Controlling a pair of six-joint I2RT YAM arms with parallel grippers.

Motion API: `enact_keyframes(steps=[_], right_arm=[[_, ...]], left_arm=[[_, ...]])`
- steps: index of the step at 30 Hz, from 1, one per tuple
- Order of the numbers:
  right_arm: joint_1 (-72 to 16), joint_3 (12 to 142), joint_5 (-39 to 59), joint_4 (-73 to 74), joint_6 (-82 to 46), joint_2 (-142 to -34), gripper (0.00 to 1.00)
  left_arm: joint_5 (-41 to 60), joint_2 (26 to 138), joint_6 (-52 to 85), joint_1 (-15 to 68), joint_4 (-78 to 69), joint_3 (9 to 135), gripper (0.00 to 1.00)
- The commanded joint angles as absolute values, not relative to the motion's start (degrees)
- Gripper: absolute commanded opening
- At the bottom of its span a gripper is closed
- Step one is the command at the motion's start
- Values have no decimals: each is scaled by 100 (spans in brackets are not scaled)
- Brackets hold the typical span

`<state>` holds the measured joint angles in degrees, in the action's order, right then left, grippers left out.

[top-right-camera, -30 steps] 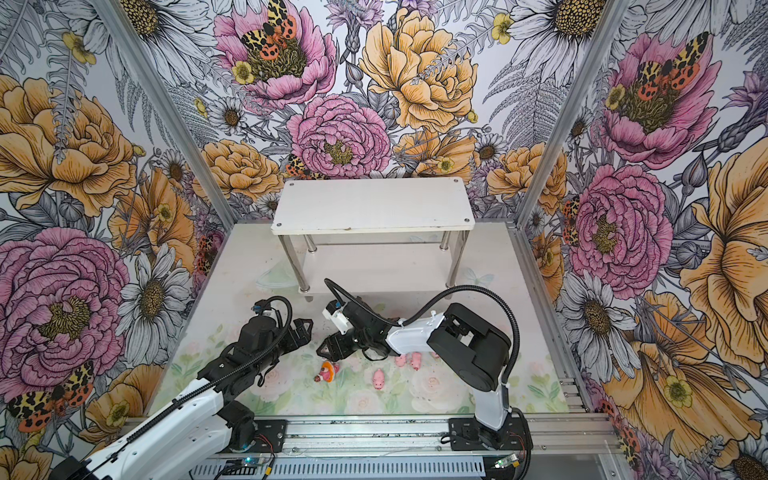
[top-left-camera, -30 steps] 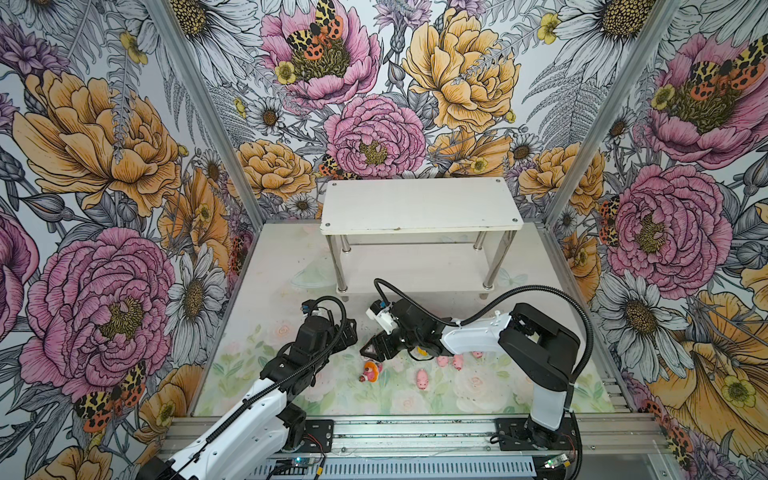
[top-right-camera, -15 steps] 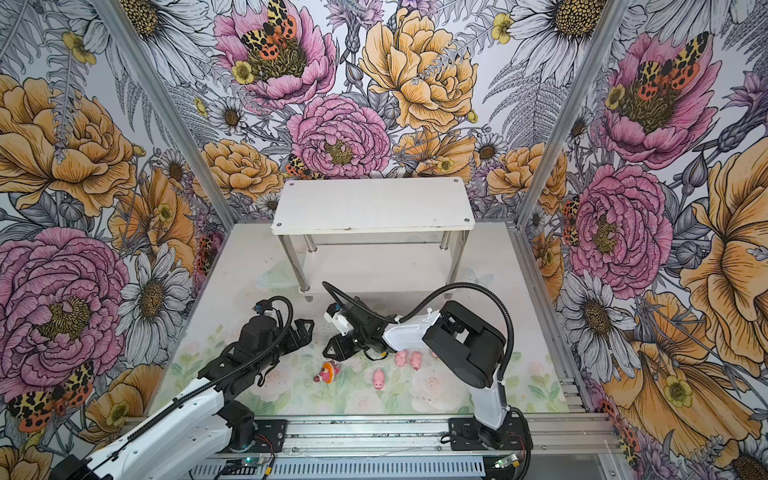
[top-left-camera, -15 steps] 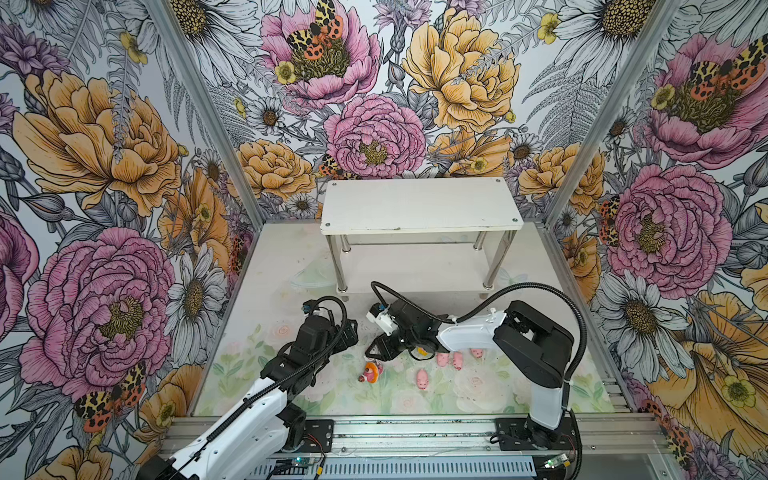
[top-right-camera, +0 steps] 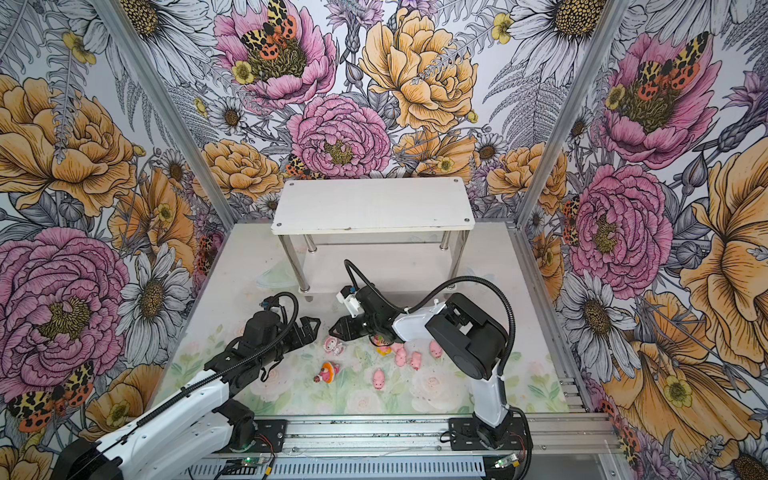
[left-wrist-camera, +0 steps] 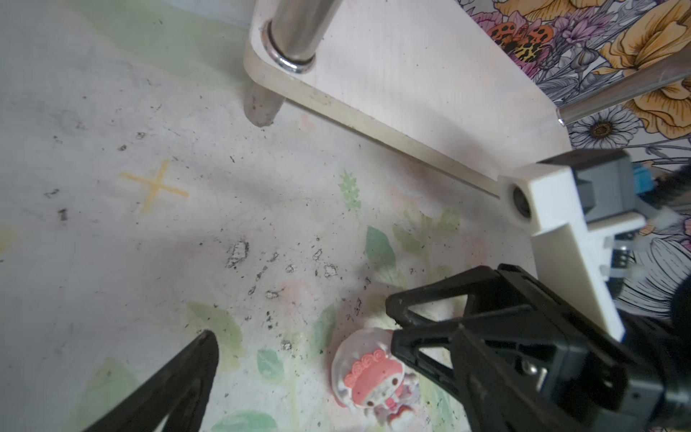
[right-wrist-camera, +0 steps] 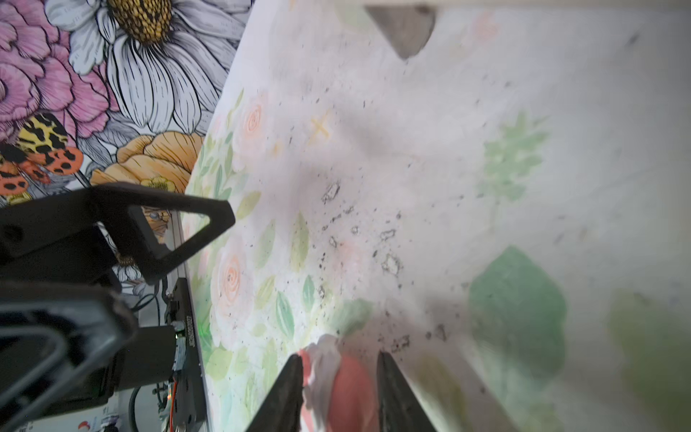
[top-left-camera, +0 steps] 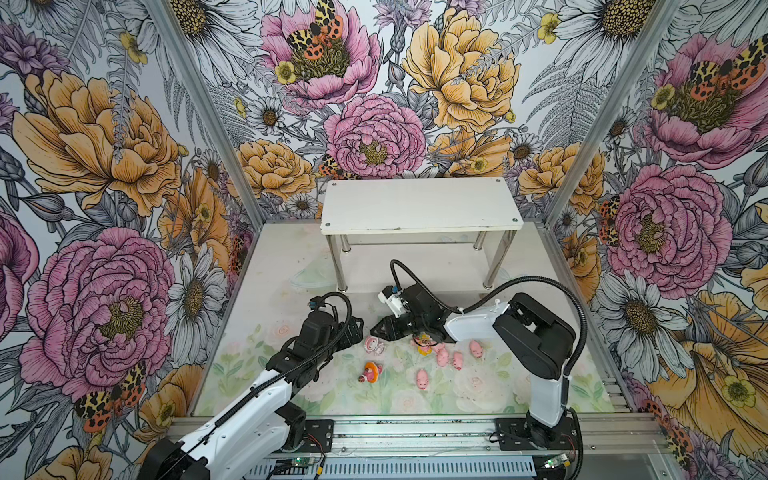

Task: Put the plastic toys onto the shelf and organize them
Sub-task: 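Close the right gripper on the pink bunny-hood figure and lift it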

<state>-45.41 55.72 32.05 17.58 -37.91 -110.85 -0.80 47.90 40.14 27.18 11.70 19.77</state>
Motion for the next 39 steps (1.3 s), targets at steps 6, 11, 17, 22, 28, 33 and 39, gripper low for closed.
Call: enact_keyframes(steps=[6, 11, 17, 22, 28, 33, 39], right_arm=[[-4106, 5432, 3205, 2943, -4373, -10870, 5], [-4126, 5425, 2831, 1909, -3750, -10494, 1], [-4258, 5478, 2033, -143, -2610, -9662, 11], [-4210, 5337, 1534, -690, -2523, -9003, 18], [-4219, 5312, 1563, -729, -2776, -8825, 23], [-4232, 5234, 1539, -721, -2751, -8764, 24], [-4210, 4985, 1343, -721, -2695, -8532, 25]], left_arm=[[541, 4715, 4026, 2685, 461, 2042, 99], [489, 4720, 3939, 2671, 737, 2128, 99], [400, 4978, 3684, 2861, 1664, 2589, 96], [-113, 5527, 4132, 4123, 2081, 2651, 99], [-630, 5963, 4989, 5074, 2435, 2653, 99], [-955, 6468, 5089, 5244, 2327, 2874, 88], [-1045, 7357, 4840, 5219, 2004, 3279, 79]])
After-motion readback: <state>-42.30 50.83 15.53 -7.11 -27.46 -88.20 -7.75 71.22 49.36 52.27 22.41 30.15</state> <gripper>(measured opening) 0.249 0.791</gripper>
